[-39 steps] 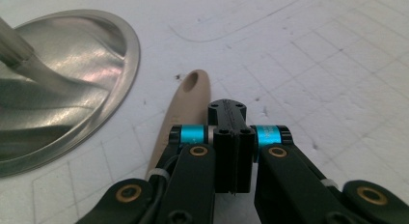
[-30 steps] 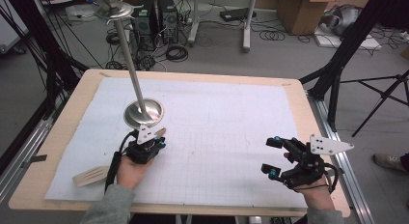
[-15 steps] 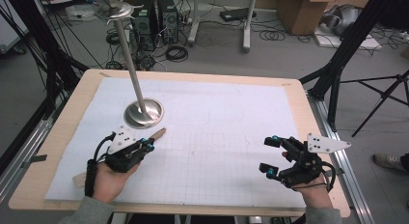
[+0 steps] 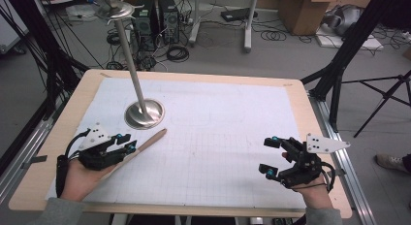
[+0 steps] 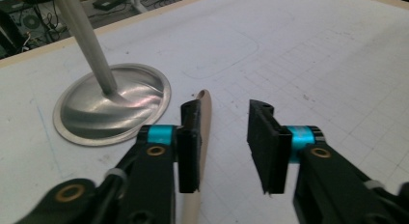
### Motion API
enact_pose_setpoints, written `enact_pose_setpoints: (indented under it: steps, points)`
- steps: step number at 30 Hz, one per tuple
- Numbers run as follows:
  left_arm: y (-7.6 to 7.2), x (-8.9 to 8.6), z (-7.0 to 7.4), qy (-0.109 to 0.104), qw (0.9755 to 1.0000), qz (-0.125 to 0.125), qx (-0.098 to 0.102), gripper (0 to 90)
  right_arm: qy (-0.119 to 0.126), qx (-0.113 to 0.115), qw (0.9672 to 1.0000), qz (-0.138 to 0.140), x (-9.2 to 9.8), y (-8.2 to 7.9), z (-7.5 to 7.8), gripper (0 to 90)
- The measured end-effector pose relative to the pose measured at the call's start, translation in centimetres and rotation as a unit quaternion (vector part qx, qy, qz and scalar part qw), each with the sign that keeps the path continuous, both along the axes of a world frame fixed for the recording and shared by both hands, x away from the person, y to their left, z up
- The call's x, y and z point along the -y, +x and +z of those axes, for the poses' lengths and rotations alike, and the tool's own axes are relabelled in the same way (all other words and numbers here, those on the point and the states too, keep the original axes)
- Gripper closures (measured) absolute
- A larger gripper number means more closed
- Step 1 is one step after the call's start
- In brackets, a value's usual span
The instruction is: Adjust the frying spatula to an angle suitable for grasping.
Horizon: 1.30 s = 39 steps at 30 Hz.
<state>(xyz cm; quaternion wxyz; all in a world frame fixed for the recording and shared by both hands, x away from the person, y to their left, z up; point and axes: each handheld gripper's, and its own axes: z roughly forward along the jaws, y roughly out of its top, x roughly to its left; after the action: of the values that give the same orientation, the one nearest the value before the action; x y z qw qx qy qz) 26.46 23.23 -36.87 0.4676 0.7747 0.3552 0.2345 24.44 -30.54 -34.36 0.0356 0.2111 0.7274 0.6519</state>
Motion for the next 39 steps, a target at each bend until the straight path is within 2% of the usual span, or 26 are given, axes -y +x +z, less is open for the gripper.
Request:
enact_pose_setpoints:
  steps: [3,6,8,9,11,16,19,20,21,22,25,29,39]
  points:
    - [0.2,-0.6,0.0,-0.006,1.0000,0.003,-0.003,54.2,0.000,0.000,1.0000,0.000,0.0,0.0,0.0,9.7]
    - [0.6,-1.4,-0.2,-0.011,0.9998,0.006,-0.013,44.8,-0.003,-0.001,1.0000,0.000,0.0,0.0,-0.1,9.8]
    - [0.9,-1.9,-0.4,-0.016,0.9997,0.006,-0.020,41.7,-0.004,-0.001,1.0000,0.000,0.0,0.0,-0.1,9.8]
    - [1.1,-2.2,-0.6,-0.016,0.9995,-0.011,-0.025,36.4,-0.005,-0.001,1.0000,-0.001,-0.1,0.1,-0.2,9.7]
    - [1.2,-2.5,-0.7,-0.010,0.9994,-0.022,-0.024,29.6,-0.007,-0.003,1.0000,0.000,-0.1,0.0,-0.2,9.7]
    - [1.5,-2.9,-1.0,-0.014,0.9992,-0.023,-0.028,18.8,-0.007,-0.005,1.0000,-0.002,0.0,0.1,-0.3,9.8]
    - [1.6,-3.1,-0.9,-0.025,0.9990,-0.021,-0.029,16.9,-0.008,-0.005,1.0000,-0.002,0.0,0.1,-0.3,9.7]
    - [1.6,-3.2,-0.9,-0.034,0.9988,-0.018,-0.029,15.3,-0.007,-0.003,1.0000,-0.003,0.0,0.1,-0.3,9.8]
    - [1.6,-3.5,-0.8,-0.050,0.9979,-0.019,-0.038,14.3,-0.008,-0.002,1.0000,-0.002,0.0,0.1,-0.3,9.7]
    - [1.6,-3.5,-0.8,-0.054,0.9975,-0.019,-0.041,14.0,-0.008,-0.003,1.0000,-0.002,0.0,0.1,-0.3,9.7]
    - [1.6,-3.8,-0.7,-0.052,0.9977,-0.027,-0.033,13.6,-0.008,-0.003,1.0000,-0.002,-0.1,0.1,-0.3,9.7]
    - [1.5,-4.0,-0.7,-0.060,0.9970,-0.033,-0.036,13.6,-0.009,-0.004,0.9999,-0.006,0.1,0.2,-0.5,9.7]
    - [1.3,-4.0,-1.1,-0.062,0.9967,-0.034,-0.039,13.6,-0.008,-0.007,0.9999,-0.007,0.2,0.2,-0.6,9.8]
